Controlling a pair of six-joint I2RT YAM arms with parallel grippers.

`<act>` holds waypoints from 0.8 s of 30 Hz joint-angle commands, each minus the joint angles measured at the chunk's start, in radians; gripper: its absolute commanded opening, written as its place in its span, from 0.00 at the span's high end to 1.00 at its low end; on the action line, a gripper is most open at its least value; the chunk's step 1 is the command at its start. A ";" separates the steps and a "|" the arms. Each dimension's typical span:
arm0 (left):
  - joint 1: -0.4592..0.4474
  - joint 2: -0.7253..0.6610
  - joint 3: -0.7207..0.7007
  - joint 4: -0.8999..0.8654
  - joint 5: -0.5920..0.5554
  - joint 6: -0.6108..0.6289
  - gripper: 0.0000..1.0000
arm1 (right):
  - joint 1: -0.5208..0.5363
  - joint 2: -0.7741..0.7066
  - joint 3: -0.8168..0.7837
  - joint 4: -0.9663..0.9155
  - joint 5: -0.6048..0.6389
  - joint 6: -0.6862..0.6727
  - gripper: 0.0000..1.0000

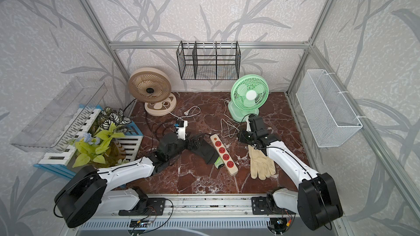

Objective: Plug the desk fan into the power strip
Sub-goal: Pick up the plug from the center of the board.

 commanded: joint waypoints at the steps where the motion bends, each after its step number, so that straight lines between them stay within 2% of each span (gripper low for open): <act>1: -0.014 -0.033 -0.022 0.078 0.047 0.003 0.00 | 0.004 -0.056 -0.038 0.107 -0.066 0.103 1.00; 7: -0.022 -0.035 0.015 0.023 0.119 0.028 0.00 | 0.004 -0.128 -0.097 0.247 -0.134 0.243 1.00; 9: -0.031 -0.022 0.020 0.039 0.176 0.049 0.00 | 0.004 -0.137 -0.111 0.297 -0.156 0.287 1.00; 12: -0.057 0.010 0.033 0.049 0.201 0.069 0.01 | 0.003 -0.135 -0.129 0.388 -0.199 0.357 1.00; 14: -0.069 0.045 0.062 0.025 0.215 0.082 0.08 | 0.003 -0.134 -0.144 0.444 -0.220 0.399 1.00; 21: -0.105 0.139 0.122 -0.005 0.243 0.101 0.43 | 0.013 -0.136 -0.162 0.519 -0.247 0.464 1.00; 24: -0.118 0.161 0.137 -0.014 0.246 0.110 0.49 | 0.034 -0.138 -0.174 0.531 -0.238 0.473 1.00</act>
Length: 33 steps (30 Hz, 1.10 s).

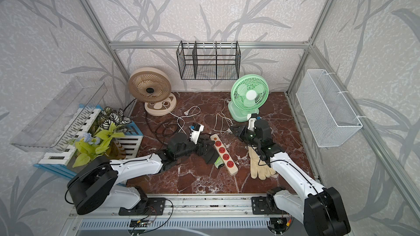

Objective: Plug the desk fan into the power strip
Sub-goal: Pick up the plug from the center of the board.

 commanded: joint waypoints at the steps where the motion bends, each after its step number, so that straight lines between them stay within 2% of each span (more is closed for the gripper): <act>1: -0.016 0.018 0.036 -0.016 0.023 0.025 0.49 | 0.025 -0.015 -0.015 0.072 -0.010 0.031 1.00; 9: -0.033 0.034 0.053 -0.027 0.029 0.040 0.45 | 0.111 0.043 -0.022 0.106 0.026 0.030 1.00; 15: -0.031 0.035 0.057 -0.033 0.029 0.045 0.46 | 0.183 0.088 -0.023 0.123 0.053 0.019 1.00; 25: -0.034 0.039 0.063 -0.036 0.043 0.047 0.48 | 0.225 0.122 -0.038 0.147 0.069 0.021 1.00; 27: -0.033 0.042 0.066 -0.040 0.041 0.050 0.53 | 0.234 0.126 -0.039 0.151 0.070 0.021 1.00; 33: -0.034 0.049 0.075 -0.056 0.029 0.055 0.76 | 0.253 0.128 -0.053 0.158 0.075 0.022 1.00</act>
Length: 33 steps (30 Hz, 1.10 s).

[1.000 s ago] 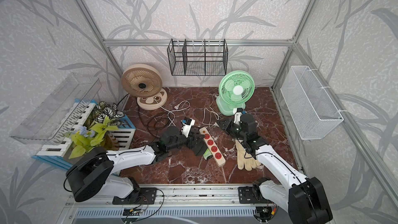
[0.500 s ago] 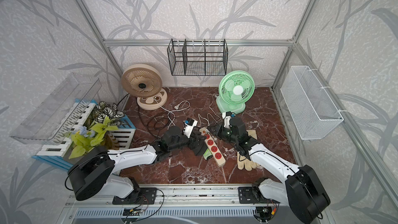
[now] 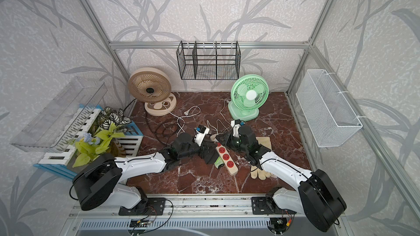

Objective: Plug the desk fan into the power strip
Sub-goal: Pick up the plug from the center of the board.

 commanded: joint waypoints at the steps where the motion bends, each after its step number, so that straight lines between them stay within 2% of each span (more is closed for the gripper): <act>1: -0.005 0.012 0.038 -0.008 -0.006 0.015 0.79 | 0.014 0.001 -0.020 0.036 0.002 -0.003 1.00; 3: -0.005 0.014 0.041 -0.010 -0.009 0.016 0.83 | 0.018 0.001 -0.028 0.037 0.002 -0.004 1.00; 9: -0.005 0.018 0.045 -0.016 -0.012 0.018 0.84 | 0.034 0.000 -0.049 0.039 -0.004 -0.005 1.00; 11: -0.005 0.020 0.049 -0.026 -0.018 0.023 0.89 | 0.037 -0.002 -0.054 0.040 -0.009 -0.007 1.00; 13: -0.005 0.023 0.057 -0.041 -0.028 0.031 1.00 | 0.039 -0.009 -0.057 0.034 -0.013 -0.012 1.00; 17: -0.005 0.024 0.060 -0.050 -0.042 0.047 1.00 | 0.039 -0.025 -0.053 -0.003 -0.022 -0.035 1.00; 18: -0.005 0.023 0.061 -0.052 -0.043 0.053 1.00 | 0.039 -0.031 -0.046 -0.029 -0.023 -0.052 0.97; 20: -0.005 0.020 0.061 -0.060 -0.048 0.071 1.00 | 0.037 -0.057 -0.015 -0.131 -0.011 -0.103 0.84; 25: -0.017 0.006 0.067 -0.094 -0.086 0.130 1.00 | -0.010 -0.130 0.052 -0.348 0.004 -0.200 0.65; 30: -0.036 -0.018 0.059 -0.113 -0.147 0.183 1.00 | -0.163 -0.134 0.109 -0.495 -0.163 -0.283 0.53; 33: -0.049 -0.028 0.055 -0.116 -0.167 0.207 1.00 | -0.206 -0.109 0.161 -0.571 -0.260 -0.367 0.47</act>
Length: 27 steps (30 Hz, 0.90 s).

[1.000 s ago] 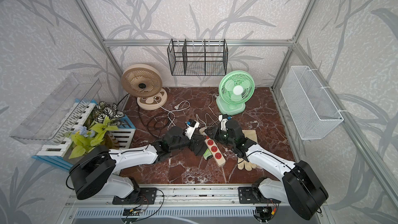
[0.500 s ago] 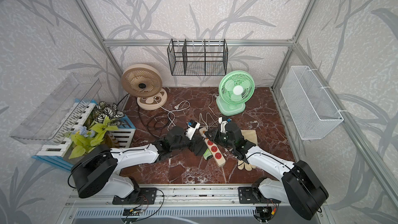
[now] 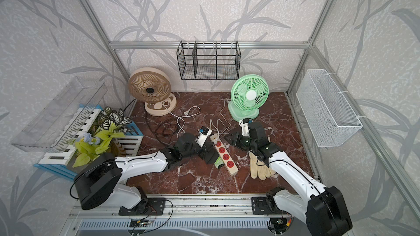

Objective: Plug the desk fan into the power strip
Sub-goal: Pick up the plug from the center of the board.

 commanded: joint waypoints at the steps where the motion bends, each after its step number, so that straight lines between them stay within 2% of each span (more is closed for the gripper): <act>1: -0.018 -0.029 0.015 0.000 -0.052 0.063 1.00 | -0.018 0.026 0.072 -0.149 -0.149 -0.132 0.45; 5: -0.051 -0.028 0.018 -0.006 -0.089 0.103 1.00 | -0.019 0.095 0.113 -0.169 -0.249 -0.176 0.40; 11: -0.114 -0.024 0.024 -0.012 -0.149 0.158 1.00 | -0.018 0.174 0.142 -0.155 -0.302 -0.207 0.42; 14: -0.138 -0.022 0.026 -0.013 -0.165 0.175 1.00 | -0.019 0.205 0.161 -0.169 -0.314 -0.228 0.49; 17: -0.156 -0.023 0.028 -0.013 -0.178 0.188 1.00 | -0.019 0.238 0.169 -0.175 -0.348 -0.243 0.65; 20: -0.167 -0.021 0.030 -0.016 -0.187 0.195 1.00 | -0.011 0.259 0.167 -0.178 -0.389 -0.257 0.75; 27: -0.178 -0.015 0.034 -0.021 -0.195 0.203 1.00 | 0.010 0.254 0.149 -0.207 -0.422 -0.298 0.81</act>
